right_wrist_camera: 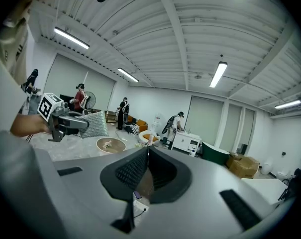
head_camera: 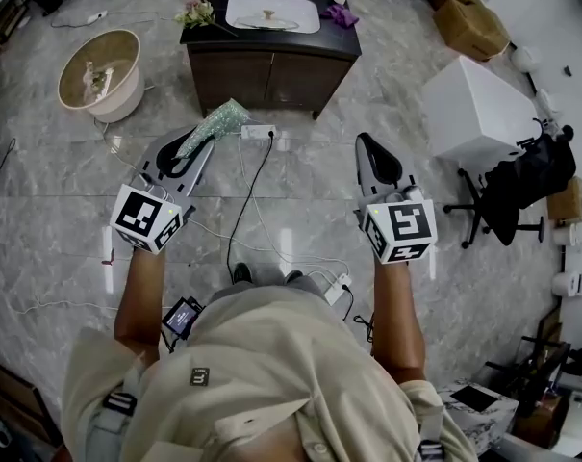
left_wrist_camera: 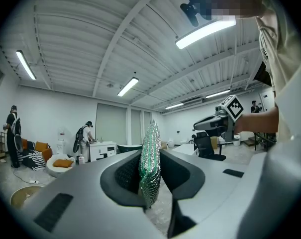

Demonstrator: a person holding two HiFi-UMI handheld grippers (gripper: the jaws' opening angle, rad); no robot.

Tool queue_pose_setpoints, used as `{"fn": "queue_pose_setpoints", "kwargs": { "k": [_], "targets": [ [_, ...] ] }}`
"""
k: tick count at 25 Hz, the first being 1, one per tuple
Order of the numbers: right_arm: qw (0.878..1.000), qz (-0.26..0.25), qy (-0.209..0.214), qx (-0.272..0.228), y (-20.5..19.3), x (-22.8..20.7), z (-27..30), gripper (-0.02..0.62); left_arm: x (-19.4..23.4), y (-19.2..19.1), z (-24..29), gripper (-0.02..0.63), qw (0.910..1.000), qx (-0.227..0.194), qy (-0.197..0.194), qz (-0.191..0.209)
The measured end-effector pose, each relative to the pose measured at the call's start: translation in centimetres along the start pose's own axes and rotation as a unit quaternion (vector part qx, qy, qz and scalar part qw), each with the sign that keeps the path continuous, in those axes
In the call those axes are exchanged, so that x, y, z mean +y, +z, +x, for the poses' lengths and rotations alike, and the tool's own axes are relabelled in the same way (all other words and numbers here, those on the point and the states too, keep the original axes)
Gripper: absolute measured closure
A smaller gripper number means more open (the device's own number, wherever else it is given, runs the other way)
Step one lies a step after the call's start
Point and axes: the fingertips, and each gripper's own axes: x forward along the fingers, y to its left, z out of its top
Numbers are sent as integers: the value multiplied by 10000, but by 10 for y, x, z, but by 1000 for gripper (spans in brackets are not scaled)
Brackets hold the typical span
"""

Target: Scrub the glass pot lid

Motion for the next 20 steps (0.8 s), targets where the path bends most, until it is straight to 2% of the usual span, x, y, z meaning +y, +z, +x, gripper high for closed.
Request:
{"fn": "queue_pose_setpoints", "kwargs": {
  "k": [6,12,20],
  "targets": [
    [9999,81,79,3,-2,5,16,568,19,-13,-6,508,9998,26,158,-97],
    [9995,142,251,-132,7,-15,53,568,39,-5,17,508,9990,139,385,-175],
    [9959,479,754,-158,-31,-59,135,568,65,-30,72,508,9956,511,779,-89]
  ]
}}
